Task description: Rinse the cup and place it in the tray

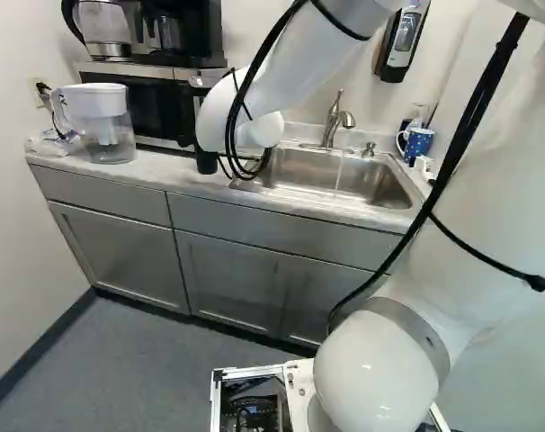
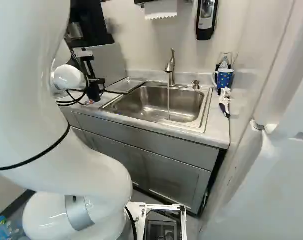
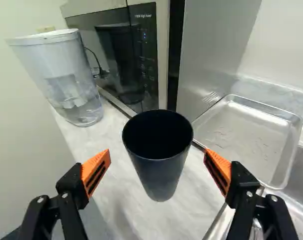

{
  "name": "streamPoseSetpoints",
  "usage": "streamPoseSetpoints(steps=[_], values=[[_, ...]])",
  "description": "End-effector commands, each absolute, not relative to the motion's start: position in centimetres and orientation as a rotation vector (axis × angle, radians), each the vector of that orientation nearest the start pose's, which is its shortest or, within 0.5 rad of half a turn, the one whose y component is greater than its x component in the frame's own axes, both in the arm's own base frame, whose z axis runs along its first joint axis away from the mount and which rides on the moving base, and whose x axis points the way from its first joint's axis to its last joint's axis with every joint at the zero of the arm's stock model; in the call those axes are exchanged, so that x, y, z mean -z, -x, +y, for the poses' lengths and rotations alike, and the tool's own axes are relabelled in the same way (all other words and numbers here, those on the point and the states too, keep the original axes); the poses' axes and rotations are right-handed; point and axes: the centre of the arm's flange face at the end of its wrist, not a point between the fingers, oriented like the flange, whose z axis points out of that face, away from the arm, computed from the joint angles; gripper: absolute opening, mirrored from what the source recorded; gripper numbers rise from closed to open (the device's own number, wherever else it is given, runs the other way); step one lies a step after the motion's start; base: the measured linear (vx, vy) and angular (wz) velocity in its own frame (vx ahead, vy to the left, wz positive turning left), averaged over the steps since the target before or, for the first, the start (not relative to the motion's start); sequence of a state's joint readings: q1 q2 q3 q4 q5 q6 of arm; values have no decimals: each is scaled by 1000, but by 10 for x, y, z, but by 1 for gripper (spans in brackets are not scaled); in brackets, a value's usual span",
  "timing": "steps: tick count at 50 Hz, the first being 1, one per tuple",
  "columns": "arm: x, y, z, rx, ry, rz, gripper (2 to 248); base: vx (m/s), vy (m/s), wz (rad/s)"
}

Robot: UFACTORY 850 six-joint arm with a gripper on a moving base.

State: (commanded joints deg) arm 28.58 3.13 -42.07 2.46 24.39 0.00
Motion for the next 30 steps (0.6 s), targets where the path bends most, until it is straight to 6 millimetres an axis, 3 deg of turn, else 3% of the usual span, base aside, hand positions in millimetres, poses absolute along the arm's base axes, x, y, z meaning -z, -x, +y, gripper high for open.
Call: streamPoseSetpoints(steps=[30], values=[[-528,-423,227,1591,2310,-522,247,0,0,0]])
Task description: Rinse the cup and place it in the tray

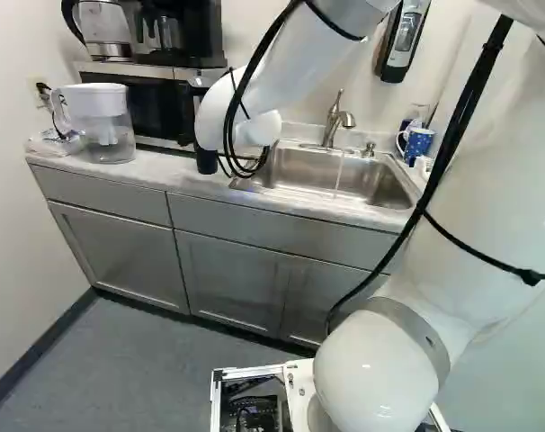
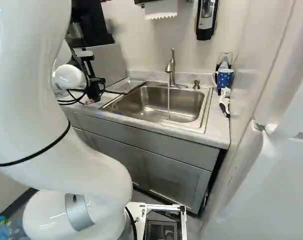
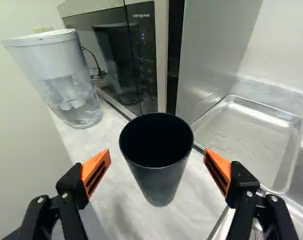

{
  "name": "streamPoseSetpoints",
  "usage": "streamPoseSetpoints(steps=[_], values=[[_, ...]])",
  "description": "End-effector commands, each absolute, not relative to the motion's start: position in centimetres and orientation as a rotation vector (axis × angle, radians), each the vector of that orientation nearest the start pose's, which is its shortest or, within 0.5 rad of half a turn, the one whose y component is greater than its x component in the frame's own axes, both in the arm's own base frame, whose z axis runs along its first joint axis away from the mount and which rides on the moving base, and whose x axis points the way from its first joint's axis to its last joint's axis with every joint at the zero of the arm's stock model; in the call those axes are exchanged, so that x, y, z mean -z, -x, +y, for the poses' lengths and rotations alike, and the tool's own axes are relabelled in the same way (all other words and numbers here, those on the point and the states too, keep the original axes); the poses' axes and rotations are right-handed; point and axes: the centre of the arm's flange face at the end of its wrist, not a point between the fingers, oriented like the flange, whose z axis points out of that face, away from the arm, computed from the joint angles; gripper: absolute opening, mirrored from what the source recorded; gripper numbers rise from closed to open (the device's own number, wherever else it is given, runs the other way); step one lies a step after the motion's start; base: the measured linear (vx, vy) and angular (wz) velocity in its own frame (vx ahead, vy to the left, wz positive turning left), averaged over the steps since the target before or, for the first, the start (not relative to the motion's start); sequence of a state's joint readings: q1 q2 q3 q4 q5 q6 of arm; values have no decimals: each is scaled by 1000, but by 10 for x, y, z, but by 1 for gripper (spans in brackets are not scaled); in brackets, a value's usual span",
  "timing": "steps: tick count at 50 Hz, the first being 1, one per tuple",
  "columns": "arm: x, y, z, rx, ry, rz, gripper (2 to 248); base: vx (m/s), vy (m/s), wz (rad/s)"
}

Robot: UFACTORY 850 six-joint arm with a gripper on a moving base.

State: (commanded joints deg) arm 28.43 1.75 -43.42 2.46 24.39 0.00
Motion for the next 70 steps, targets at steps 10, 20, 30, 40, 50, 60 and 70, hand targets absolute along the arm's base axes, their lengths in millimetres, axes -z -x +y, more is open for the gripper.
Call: streamPoseSetpoints(steps=[10,20,30,40,50,60,70], values=[[-528,-423,227,1591,2310,-522,247,0,0,0],[-528,-423,227,1591,2310,-522,247,0,0,0],[-528,-423,227,1590,2311,-523,247,0,0,0],[-527,-423,227,1573,2325,-526,247,0,0,0],[-525,-425,228,1546,2348,-531,247,0,0,0],[-523,-432,231,1519,2372,-535,247,0,0,0],[-521,-436,233,1495,2392,-538,247,0,0,0]])
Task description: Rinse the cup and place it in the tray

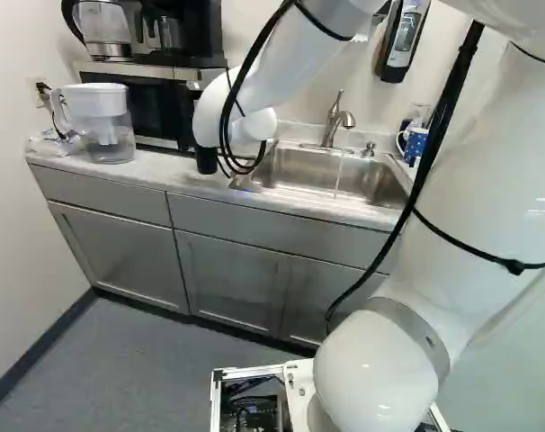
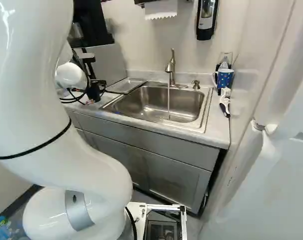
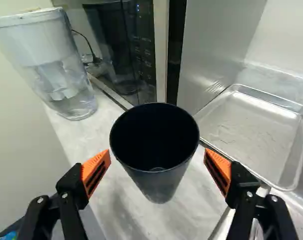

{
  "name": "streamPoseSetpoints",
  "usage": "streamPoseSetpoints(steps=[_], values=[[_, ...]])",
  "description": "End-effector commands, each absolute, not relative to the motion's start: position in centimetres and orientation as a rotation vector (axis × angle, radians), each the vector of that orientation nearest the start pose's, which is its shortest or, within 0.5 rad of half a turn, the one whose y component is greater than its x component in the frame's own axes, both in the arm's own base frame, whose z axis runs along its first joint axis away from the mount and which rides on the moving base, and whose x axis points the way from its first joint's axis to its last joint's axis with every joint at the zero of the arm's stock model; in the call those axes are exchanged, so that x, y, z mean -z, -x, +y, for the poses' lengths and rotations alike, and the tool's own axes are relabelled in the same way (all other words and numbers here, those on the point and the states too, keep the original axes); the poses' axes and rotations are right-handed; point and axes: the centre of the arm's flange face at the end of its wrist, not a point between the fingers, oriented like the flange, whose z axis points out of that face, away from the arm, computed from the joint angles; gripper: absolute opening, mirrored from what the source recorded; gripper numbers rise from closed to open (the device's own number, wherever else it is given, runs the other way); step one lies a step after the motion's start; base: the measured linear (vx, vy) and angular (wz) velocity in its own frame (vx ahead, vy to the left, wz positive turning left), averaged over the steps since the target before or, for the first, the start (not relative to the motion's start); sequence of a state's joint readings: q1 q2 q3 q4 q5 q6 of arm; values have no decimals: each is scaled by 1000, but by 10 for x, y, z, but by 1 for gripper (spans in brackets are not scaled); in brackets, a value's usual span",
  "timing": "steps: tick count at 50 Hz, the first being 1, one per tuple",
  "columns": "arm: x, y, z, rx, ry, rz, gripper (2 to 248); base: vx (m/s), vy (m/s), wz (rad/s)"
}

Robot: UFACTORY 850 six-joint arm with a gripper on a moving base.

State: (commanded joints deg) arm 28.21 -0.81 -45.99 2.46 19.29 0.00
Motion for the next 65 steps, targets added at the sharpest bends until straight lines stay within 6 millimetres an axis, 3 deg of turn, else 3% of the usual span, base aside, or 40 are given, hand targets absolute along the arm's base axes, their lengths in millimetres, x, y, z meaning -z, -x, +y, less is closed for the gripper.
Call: streamPoseSetpoints(steps=[11,12,16,17,22,23,27,28,40,65], values=[[-521,-436,233,1495,2392,-538,247,0,0,0],[-521,-436,233,1495,2392,-538,234,0,0,0],[-521,-436,233,1495,2392,-538,234,0,0,0],[-521,-436,233,1495,2392,-538,196,0,0,0],[-521,-436,233,1495,2392,-538,196,0,0,0],[-521,-436,233,1495,2392,-538,157,0,0,0],[-521,-436,233,1495,2392,-538,157,0,0,0],[-521,-436,233,1495,2392,-538,127,0,0,0],[-526,-439,228,1511,2389,-524,125,0,0,0],[-553,-468,201,1601,2383,-432,125,0,0,0]])
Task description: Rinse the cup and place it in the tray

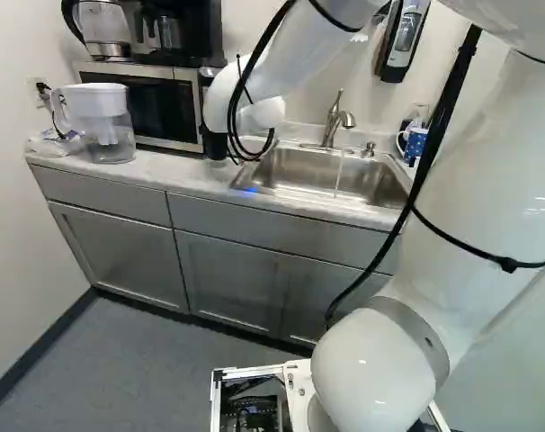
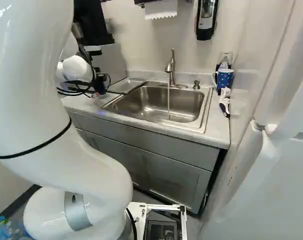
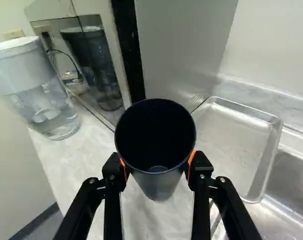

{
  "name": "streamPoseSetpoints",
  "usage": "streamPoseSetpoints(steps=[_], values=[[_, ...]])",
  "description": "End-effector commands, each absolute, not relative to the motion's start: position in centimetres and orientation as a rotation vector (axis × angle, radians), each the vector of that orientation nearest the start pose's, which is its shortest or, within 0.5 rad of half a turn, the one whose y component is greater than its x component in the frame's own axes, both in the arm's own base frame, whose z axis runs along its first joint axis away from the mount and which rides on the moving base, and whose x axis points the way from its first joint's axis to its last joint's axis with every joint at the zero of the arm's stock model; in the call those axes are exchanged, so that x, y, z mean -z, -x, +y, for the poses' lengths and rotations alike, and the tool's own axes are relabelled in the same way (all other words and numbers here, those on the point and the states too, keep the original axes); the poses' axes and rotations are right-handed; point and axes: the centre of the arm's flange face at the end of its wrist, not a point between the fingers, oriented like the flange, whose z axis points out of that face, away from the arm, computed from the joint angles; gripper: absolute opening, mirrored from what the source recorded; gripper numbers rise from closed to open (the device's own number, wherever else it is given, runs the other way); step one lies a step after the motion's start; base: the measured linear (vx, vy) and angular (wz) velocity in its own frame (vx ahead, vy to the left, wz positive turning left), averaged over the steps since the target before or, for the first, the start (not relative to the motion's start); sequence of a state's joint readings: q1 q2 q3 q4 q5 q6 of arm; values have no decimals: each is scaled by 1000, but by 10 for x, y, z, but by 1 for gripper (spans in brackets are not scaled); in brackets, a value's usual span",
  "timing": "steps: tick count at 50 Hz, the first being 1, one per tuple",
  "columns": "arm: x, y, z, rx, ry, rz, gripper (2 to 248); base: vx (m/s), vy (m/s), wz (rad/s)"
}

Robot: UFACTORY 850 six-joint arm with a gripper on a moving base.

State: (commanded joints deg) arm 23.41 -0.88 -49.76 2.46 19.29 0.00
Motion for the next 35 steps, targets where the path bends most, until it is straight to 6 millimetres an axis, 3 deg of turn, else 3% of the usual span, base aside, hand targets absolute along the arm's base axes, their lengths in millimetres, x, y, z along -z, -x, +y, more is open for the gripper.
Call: streamPoseSetpoints(steps=[20,35], values=[[-575,-484,173,1676,2378,-353,125,0,0,0],[-575,-488,150,1694,2404,-302,125,0,0,0]])
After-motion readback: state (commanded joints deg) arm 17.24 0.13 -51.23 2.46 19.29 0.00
